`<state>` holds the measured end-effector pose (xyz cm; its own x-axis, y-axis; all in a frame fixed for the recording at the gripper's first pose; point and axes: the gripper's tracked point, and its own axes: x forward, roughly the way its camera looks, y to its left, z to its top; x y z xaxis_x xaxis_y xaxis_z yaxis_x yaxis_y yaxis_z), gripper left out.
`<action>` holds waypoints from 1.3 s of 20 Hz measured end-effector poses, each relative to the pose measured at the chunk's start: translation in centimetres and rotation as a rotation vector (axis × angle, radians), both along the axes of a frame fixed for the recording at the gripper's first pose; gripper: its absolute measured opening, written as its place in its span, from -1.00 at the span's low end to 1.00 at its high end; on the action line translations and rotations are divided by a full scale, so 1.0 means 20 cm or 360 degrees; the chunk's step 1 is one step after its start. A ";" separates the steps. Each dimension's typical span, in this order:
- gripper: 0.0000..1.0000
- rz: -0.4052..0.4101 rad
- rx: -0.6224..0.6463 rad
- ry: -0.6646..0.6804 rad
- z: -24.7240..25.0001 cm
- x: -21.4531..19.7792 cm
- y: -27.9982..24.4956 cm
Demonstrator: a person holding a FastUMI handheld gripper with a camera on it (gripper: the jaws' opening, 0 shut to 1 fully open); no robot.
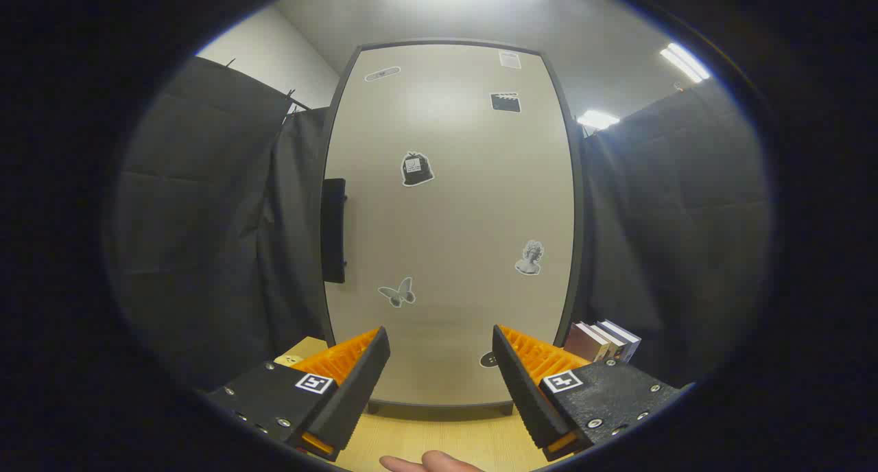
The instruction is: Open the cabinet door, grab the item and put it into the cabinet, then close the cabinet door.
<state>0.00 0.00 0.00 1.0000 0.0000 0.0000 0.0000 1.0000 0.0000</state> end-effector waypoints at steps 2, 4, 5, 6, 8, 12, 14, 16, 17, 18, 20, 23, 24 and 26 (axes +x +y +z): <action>0.90 -0.0002 0.0004 0.0006 0.00 0.00 0.00; 0.90 -0.0003 0.0004 0.0010 -0.01 0.00 0.00; 0.90 -0.0008 -0.0006 0.0014 0.00 -0.01 -0.01; 0.90 -0.0010 -0.0010 0.0012 0.00 -0.01 -0.01; 0.90 -0.0016 0.0001 -0.0004 0.01 -0.01 -0.03; 0.90 -0.0014 0.0049 -0.0019 0.04 -0.02 -0.05; 0.90 -0.0010 0.0056 -0.0014 0.04 -0.01 -0.05; 0.90 -0.0013 0.0053 -0.0008 0.04 -0.01 -0.05; 0.90 -0.0009 0.0045 -0.0008 0.04 -0.01 -0.04; 0.90 -0.0008 0.0030 -0.0010 0.04 -0.01 -0.03; 0.90 0.0007 0.0016 -0.0016 0.05 -0.01 -0.01; 0.90 0.0023 0.0019 -0.0015 0.05 0.00 0.02; 0.90 0.0022 0.0020 -0.0013 0.05 0.00 0.03; 0.90 0.0032 0.0037 -0.0011 0.06 0.01 0.05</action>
